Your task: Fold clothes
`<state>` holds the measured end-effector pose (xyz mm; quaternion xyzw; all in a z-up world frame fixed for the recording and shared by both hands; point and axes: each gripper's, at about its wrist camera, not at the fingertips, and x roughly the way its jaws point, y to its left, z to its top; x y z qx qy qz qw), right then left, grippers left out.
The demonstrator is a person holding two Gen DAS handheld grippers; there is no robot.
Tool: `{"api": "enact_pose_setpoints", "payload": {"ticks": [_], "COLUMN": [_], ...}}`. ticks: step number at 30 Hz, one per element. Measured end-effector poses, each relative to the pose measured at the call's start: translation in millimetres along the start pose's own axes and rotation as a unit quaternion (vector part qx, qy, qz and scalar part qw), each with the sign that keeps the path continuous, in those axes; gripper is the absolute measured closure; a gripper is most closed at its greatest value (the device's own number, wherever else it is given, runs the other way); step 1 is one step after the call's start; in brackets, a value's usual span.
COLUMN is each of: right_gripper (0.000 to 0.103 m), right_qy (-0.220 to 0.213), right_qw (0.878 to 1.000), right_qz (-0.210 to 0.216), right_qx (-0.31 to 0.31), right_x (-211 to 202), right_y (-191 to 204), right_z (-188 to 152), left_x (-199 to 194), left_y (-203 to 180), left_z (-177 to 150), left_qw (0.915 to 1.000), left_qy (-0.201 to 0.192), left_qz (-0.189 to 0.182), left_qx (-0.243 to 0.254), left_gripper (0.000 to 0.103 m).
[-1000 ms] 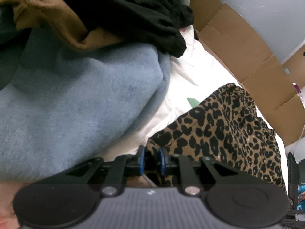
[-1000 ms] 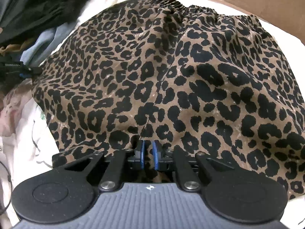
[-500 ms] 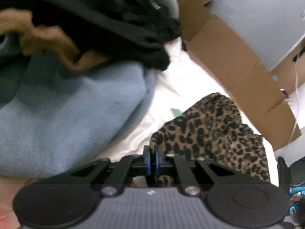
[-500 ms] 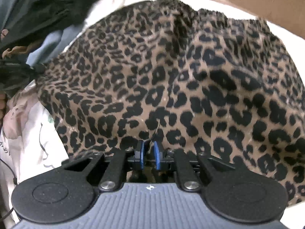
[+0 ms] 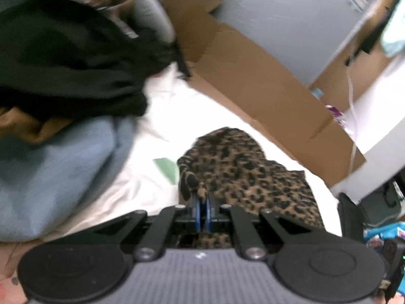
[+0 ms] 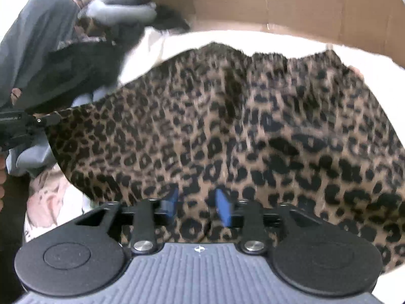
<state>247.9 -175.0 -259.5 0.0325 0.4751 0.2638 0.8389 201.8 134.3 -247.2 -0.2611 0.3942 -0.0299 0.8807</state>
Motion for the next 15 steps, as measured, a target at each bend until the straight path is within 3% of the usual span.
{"api": "enact_pose_setpoints", "payload": {"ticks": [15], "right_gripper": [0.054], "right_qy": [-0.074], "right_qw": [0.993], "right_qz": [0.088], "right_qx": [-0.029], "right_x": [-29], "right_y": [40], "right_z": [19], "left_x": [14], "left_y": [-98], "left_z": [-4], "left_qw": [0.9964], "left_qy": [0.042], "left_qz": [-0.062], "left_qx": [0.041], "left_gripper": [0.098]}}
